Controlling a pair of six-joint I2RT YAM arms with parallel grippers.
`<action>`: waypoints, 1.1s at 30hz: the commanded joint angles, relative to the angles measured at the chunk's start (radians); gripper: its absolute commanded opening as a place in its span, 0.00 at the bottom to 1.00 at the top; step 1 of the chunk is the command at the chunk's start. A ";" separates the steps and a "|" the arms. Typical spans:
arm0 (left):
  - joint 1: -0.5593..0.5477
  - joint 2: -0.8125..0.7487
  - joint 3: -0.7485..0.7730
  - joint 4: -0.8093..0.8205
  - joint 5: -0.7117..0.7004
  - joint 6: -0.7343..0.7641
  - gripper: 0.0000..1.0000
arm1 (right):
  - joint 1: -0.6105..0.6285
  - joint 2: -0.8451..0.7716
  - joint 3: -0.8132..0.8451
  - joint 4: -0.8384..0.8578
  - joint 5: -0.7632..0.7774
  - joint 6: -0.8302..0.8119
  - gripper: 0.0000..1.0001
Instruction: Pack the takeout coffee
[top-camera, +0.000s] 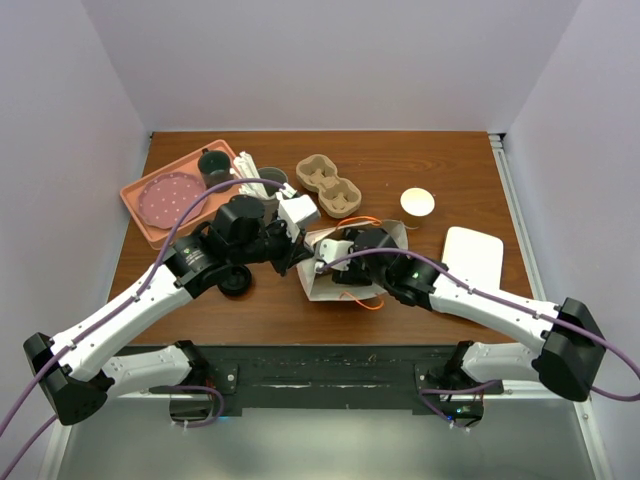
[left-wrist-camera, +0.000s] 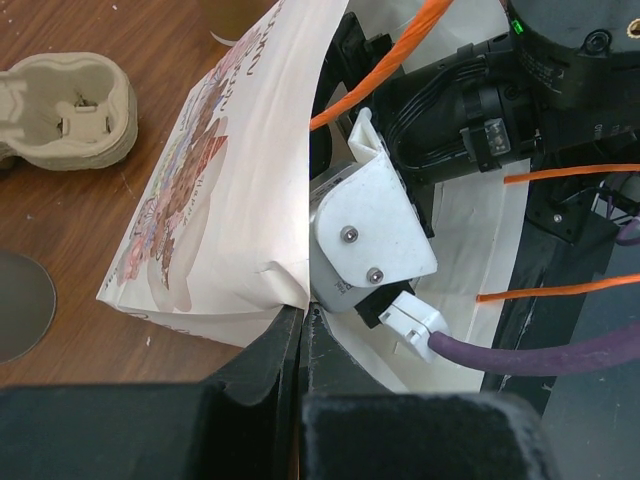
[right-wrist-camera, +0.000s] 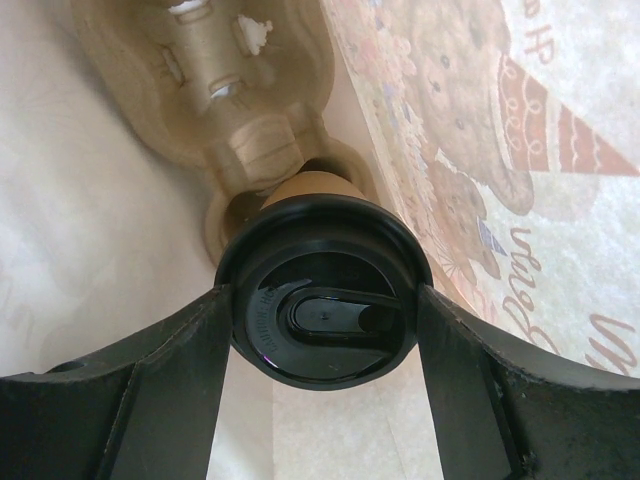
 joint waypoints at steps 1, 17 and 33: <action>-0.006 -0.015 0.031 0.016 0.035 0.005 0.00 | -0.010 0.018 -0.009 0.058 0.027 0.039 0.49; -0.006 -0.007 0.036 0.024 0.023 -0.014 0.00 | -0.026 0.004 0.029 0.050 0.047 0.029 0.77; -0.006 0.016 0.062 0.024 0.004 -0.051 0.00 | -0.033 -0.023 0.077 0.013 0.087 0.023 0.79</action>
